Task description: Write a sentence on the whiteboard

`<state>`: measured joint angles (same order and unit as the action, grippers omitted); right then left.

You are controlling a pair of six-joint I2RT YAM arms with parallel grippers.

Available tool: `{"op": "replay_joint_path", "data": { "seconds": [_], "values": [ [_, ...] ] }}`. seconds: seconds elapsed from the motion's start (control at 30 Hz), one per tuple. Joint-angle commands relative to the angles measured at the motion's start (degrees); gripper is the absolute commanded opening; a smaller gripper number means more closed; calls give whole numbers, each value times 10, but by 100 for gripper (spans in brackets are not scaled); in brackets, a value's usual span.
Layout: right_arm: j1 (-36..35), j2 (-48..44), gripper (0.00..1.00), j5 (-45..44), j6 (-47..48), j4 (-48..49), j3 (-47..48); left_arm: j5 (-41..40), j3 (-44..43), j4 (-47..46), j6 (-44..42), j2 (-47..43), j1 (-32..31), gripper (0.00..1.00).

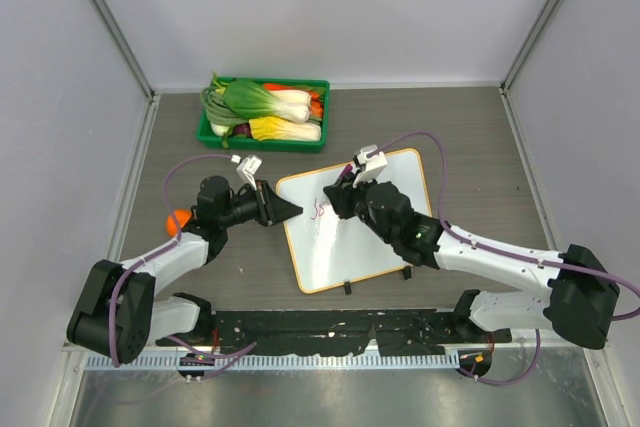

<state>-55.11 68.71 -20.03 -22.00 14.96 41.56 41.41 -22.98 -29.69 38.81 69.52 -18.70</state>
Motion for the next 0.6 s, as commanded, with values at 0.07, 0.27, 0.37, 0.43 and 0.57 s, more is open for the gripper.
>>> {"op": "replay_joint_path", "data": {
  "seconds": [0.07, 0.27, 0.37, 0.43, 0.57],
  "values": [
    [4, -24, 1, 5, 6, 5, 11, -73, 19, 46, -95, 8, -1, 0],
    [15, -43, 1, 18, 2, -5, 4, -72, 19, 47, -95, 6, -1, 0],
    [24, -53, 1, 22, 0, -10, 0, -74, 20, 48, -95, 4, -1, 0],
    [25, -58, 1, 21, 1, -11, -3, -74, 20, 48, -96, 3, -1, 0],
    [30, -62, 1, 16, 1, -10, -7, -75, 19, 48, -96, 6, -1, 0]
  ]
}}
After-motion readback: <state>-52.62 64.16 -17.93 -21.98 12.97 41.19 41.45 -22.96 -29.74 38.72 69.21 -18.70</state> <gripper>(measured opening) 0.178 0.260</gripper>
